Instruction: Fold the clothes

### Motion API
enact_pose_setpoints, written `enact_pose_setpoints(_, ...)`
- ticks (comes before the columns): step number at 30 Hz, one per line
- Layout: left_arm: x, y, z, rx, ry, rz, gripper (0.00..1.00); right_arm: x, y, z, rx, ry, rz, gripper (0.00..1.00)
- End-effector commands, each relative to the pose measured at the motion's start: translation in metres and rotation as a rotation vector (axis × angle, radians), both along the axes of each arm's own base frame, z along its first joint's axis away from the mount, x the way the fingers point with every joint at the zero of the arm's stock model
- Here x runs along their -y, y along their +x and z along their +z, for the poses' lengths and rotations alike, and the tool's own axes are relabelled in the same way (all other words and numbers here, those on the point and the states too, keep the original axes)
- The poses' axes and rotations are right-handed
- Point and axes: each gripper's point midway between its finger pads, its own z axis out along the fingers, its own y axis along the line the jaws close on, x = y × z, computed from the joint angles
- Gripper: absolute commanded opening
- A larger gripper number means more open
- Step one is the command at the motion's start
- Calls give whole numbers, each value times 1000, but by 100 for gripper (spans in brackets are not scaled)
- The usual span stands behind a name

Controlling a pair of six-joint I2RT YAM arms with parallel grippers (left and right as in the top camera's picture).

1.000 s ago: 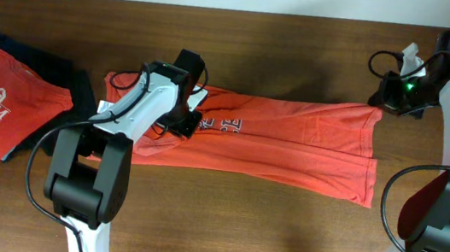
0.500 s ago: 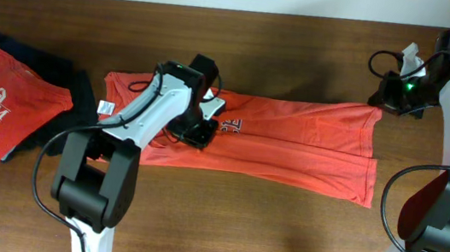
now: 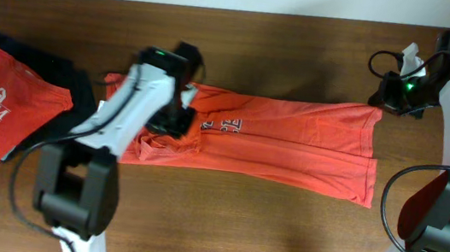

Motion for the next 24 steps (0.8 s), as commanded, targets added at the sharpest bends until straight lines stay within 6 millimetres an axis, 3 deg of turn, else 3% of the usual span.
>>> enact_pose_setpoints(1, -42, 22, 10, 95, 46, 129, 26, 1, 0, 2, 7, -13, 7, 6)
enact_pose_setpoints(4, -46, 21, -20, 50, -13, 124, 12, 1, 0, 2, 7, -13, 7, 6)
enact_pose_setpoints(7, -39, 13, -40, -3, -55, 96, 9, 1, 0, 2, 7, -13, 7, 6)
enact_pose_setpoints(10, -35, -11, -52, -102, -60, 92, 6, 1, -1, 2, 6, -13, 7, 6)
enact_pose_setpoints(14, -9, -57, -37, -309, -210, 87, 1, 1, 0, 2, 7, -13, 7, 6)
enact_pose_setpoints(17, -10, -82, -23, -412, -216, 94, 1, 1, 0, 2, 8, -14, 8, 6)
enact_pose_setpoints(20, -11, -81, -5, -351, -222, 85, 1, 1, 0, 2, 7, -13, 7, 6)
enact_pose_setpoints(23, -29, -67, 6, -227, -113, 125, 1, 1, 0, 2, 7, -13, 7, 6)
enact_pose_setpoints(24, -37, -60, 8, -173, -71, 139, 14, 1, 0, 2, 7, -13, 7, 6)
